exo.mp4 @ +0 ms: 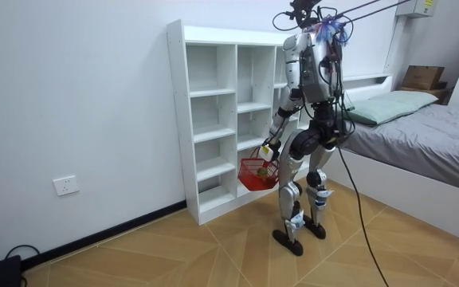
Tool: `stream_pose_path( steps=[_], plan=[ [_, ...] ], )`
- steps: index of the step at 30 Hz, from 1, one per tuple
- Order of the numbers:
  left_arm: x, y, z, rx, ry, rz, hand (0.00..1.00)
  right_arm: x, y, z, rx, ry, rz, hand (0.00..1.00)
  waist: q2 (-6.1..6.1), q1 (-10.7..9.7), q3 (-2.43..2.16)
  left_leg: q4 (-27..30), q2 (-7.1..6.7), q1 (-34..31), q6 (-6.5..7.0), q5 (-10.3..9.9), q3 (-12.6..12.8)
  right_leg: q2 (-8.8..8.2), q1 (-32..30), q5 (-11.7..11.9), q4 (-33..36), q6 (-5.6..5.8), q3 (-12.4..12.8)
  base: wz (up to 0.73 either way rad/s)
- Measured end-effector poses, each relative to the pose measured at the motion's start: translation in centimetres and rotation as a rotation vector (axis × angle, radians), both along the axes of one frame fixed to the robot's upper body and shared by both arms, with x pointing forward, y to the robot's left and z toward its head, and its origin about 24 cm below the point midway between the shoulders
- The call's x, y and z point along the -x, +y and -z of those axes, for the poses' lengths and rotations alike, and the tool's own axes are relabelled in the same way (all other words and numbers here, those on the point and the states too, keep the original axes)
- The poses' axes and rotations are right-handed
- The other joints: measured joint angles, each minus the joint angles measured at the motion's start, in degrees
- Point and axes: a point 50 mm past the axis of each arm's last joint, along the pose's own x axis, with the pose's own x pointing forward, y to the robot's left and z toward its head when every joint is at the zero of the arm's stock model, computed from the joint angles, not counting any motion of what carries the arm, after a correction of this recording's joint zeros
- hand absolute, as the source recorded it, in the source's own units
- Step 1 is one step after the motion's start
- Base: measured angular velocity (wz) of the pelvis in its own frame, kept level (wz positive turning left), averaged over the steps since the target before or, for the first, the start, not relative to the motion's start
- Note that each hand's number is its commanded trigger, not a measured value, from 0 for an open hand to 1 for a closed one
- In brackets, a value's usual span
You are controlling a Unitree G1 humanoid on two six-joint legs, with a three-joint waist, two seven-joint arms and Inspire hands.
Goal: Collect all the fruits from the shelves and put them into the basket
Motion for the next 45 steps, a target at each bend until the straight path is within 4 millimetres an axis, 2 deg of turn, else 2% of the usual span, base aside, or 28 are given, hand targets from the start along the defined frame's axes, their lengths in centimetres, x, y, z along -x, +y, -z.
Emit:
stream_pose_path(
  steps=[6, 10, 25, 30, 41, 43, 44, 45],
  plan=[
    [-0.1, -0.1, 0.0, -0.005, 0.001, 0.004, 1.00, 0.0, -1.5, -0.7, 0.064, -0.007, 0.019, 1.00, 0.00, 0.33, 0.01, 0.00, 0.05, 0.00, -0.02, 0.09, 0.09, 0.07, 0.01, 0.07, -0.11, -0.03, 0.06, 0.00],
    [-0.2, -0.2, 0.0, -0.015, 0.000, 0.003, 1.00, -0.1, -1.6, -0.9, 0.074, -0.007, 0.027, 1.00, 0.03, 0.47, 0.03, -0.08, 0.16, -0.02, -0.03, 0.09, 0.09, 0.21, -0.02, 0.08, -0.27, -0.05, 0.11, 0.00],
    [-0.2, -0.1, 0.0, 0.008, 0.002, -0.025, 1.00, -0.1, -0.8, -0.2, 0.013, 0.041, -0.022, 1.00, -0.12, 0.56, 0.13, -0.52, 0.21, -0.02, -0.04, 0.09, 0.25, 0.24, 0.07, 0.12, -0.76, -0.06, 0.03, 0.00],
    [-0.2, -0.3, 0.0, 0.012, 0.003, -0.024, 1.00, 0.0, -0.8, 0.0, -0.009, 0.051, -0.011, 1.00, -0.39, 0.73, 0.28, -0.65, 0.30, 0.18, -0.04, 0.09, 0.48, 0.34, 0.18, 0.31, -0.99, -0.06, 0.12, -0.01],
    [-0.2, -0.5, 0.0, 0.018, 0.005, -0.023, 1.00, 0.0, -0.9, 0.1, -0.048, 0.060, -0.004, 1.00, -0.46, 0.76, 0.31, -0.96, 0.25, 0.76, -0.04, 0.09, 0.53, 0.33, 0.63, 0.31, -1.25, -0.05, 0.23, 0.00],
    [-0.2, -0.7, 0.0, 0.025, 0.006, -0.022, 1.00, 0.0, -0.9, 0.1, -0.050, 0.059, -0.003, 0.83, -0.46, 0.76, 0.31, -0.93, 0.26, 0.78, -0.04, 0.09, 0.58, 0.33, 0.63, 0.31, -1.16, -0.05, 0.25, 0.00],
    [-0.1, -0.8, 0.0, 0.026, 0.007, -0.022, 1.00, 0.0, -0.9, 0.1, -0.051, 0.059, -0.003, 0.58, -0.45, 0.76, 0.31, -0.93, 0.26, 0.79, -0.04, 0.10, 0.59, 0.33, 0.63, 0.31, -1.15, -0.05, 0.26, 0.00],
    [-0.1, -0.9, 0.0, 0.029, 0.007, -0.021, 1.00, 0.0, -0.8, 0.2, -0.053, 0.059, -0.002, 0.28, -0.45, 0.77, 0.31, -0.92, 0.27, 0.81, -0.04, 0.10, 0.59, 0.33, 0.63, 0.31, -1.12, -0.05, 0.27, 0.00]
  ],
)
